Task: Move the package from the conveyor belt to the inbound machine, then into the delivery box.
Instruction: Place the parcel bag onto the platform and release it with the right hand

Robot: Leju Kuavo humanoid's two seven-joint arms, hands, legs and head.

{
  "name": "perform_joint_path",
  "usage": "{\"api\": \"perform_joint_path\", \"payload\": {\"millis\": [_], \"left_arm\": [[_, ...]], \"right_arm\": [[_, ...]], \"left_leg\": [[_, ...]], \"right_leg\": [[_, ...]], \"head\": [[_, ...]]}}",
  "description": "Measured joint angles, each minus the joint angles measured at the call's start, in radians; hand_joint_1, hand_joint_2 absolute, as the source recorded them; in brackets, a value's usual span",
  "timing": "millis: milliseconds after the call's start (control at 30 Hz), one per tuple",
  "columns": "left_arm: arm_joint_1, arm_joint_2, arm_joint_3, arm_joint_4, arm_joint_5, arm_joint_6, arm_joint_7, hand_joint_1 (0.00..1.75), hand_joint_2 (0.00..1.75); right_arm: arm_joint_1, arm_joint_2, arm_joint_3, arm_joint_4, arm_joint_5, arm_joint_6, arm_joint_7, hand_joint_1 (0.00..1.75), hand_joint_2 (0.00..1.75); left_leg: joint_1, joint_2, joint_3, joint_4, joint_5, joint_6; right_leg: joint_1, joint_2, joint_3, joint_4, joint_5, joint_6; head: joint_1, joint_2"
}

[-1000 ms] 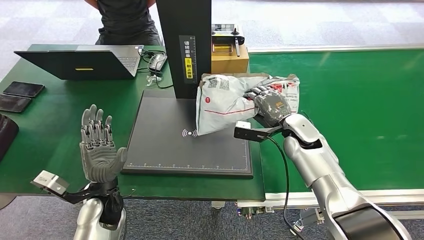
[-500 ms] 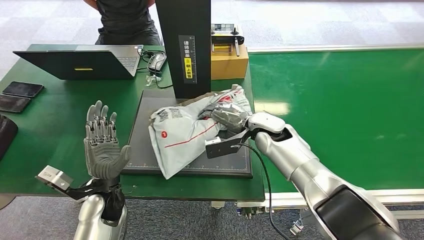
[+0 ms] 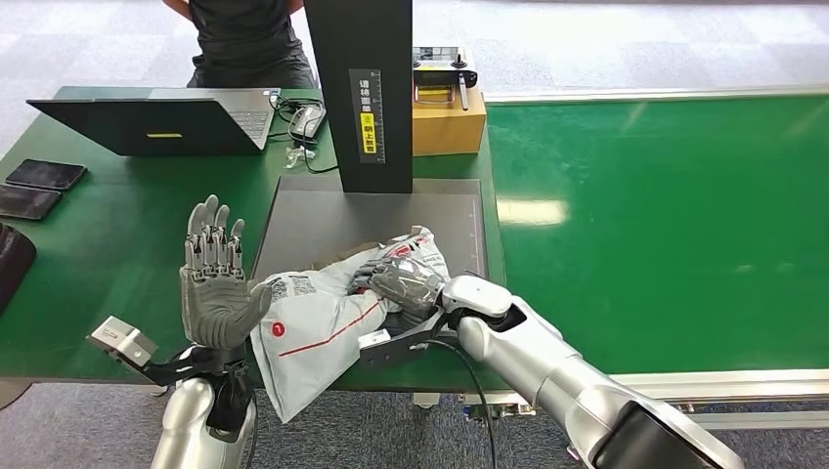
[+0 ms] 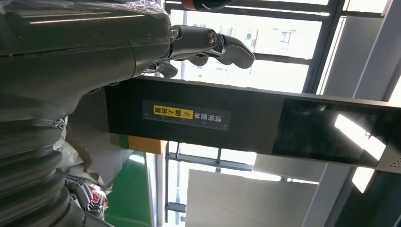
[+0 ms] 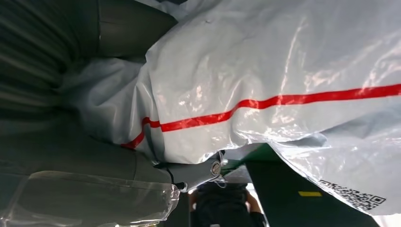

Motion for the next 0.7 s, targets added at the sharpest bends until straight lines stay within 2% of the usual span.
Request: {"api": "perform_joint_path", "payload": {"millis": [33, 67, 100, 133, 167, 200, 267, 333, 567, 700], "left_arm": [[0.001, 0.0, 0.0, 0.0, 0.0, 0.0, 0.0, 0.0, 1.75], [0.003, 0.0, 0.0, 0.0, 0.0, 0.0, 0.0, 0.0, 1.75], [0.004, 0.0, 0.0, 0.0, -0.001, 0.0, 0.0, 0.0, 1.75], [0.005, 0.0, 0.0, 0.0, -0.001, 0.0, 0.001, 0.0, 1.75], [0.005, 0.0, 0.0, 0.0, -0.001, 0.001, 0.001, 0.0, 1.75], [0.006, 0.0, 0.0, 0.0, -0.001, 0.003, 0.001, 0.0, 1.75], [0.008, 0.0, 0.0, 0.0, -0.001, 0.01, 0.001, 0.0, 1.75], [0.011, 0.0, 0.0, 0.002, -0.002, 0.02, -0.002, 0.0, 1.75], [0.013, 0.0, -0.007, 0.013, 0.014, 0.045, -0.02, 0.0, 1.75], [0.012, 0.0, -0.016, 0.023, 0.02, 0.052, -0.022, 0.0, 1.75]], "right_arm": [[0.001, 0.003, 0.002, 0.01, 0.004, -0.008, 0.006, 0.8, 1.75], [0.001, 0.004, 0.003, 0.019, 0.005, -0.014, 0.009, 0.67, 1.75], [0.001, 0.006, 0.004, 0.027, 0.006, -0.017, 0.011, 0.65, 1.75], [0.001, 0.007, 0.005, 0.034, 0.007, -0.019, 0.015, 0.82, 1.75], [0.001, 0.009, 0.006, 0.042, 0.008, -0.021, 0.022, 0.75, 1.75], [0.001, 0.011, 0.006, 0.05, 0.013, -0.024, 0.033, 0.58, 1.75], [-0.001, 0.015, 0.007, 0.067, 0.039, -0.048, 0.069, 0.03, 1.75], [-0.003, 0.017, 0.007, 0.087, 0.09, -0.105, 0.124, 0.0, 1.75], [-0.024, 0.023, -0.001, 0.17, 0.368, -0.398, 0.373, 0.0, 1.75], [-0.029, 0.021, -0.027, 0.207, 0.473, -0.505, 0.444, 0.0, 0.0]], "left_leg": [[0.0, 0.0, 0.0, 0.0, 0.0, 0.0], [0.0, 0.0, 0.0, 0.0, 0.0, 0.0], [0.0, 0.0, 0.0, 0.0, 0.0, 0.0], [0.0, 0.0, 0.0, 0.0, 0.0, 0.0], [0.0, 0.0, 0.0, 0.0, 0.0, 0.0], [0.0, 0.0, 0.0, 0.0, 0.0, 0.0], [0.0, 0.0, 0.0, 0.0, 0.0, 0.0], [0.0, 0.0, 0.0, 0.0, 0.0, 0.0], [0.0, 0.0, 0.0, 0.0, 0.0, 0.0], [0.0, 0.0, 0.0, 0.0, 0.0, 0.0]], "right_leg": [[0.0, 0.0, 0.0, 0.0, 0.0, 0.0], [0.0, 0.0, 0.0, 0.0, 0.0, 0.0], [0.0, 0.0, 0.0, 0.0, 0.0, 0.0], [0.0, 0.0, 0.0, 0.0, 0.0, 0.0], [0.0, 0.0, 0.0, 0.0, 0.0, 0.0], [0.0, 0.0, 0.0, 0.0, 0.0, 0.0], [0.0, 0.0, 0.0, 0.0, 0.0, 0.0], [0.0, 0.0, 0.0, 0.0, 0.0, 0.0], [0.0, 0.0, 0.0, 0.0, 0.0, 0.0], [0.0, 0.0, 0.0, 0.0, 0.0, 0.0]], "head": [[0.0, 0.0], [0.0, 0.0], [0.0, 0.0], [0.0, 0.0], [0.0, 0.0], [0.0, 0.0], [0.0, 0.0], [0.0, 0.0], [0.0, 0.0], [0.0, 0.0]]}}
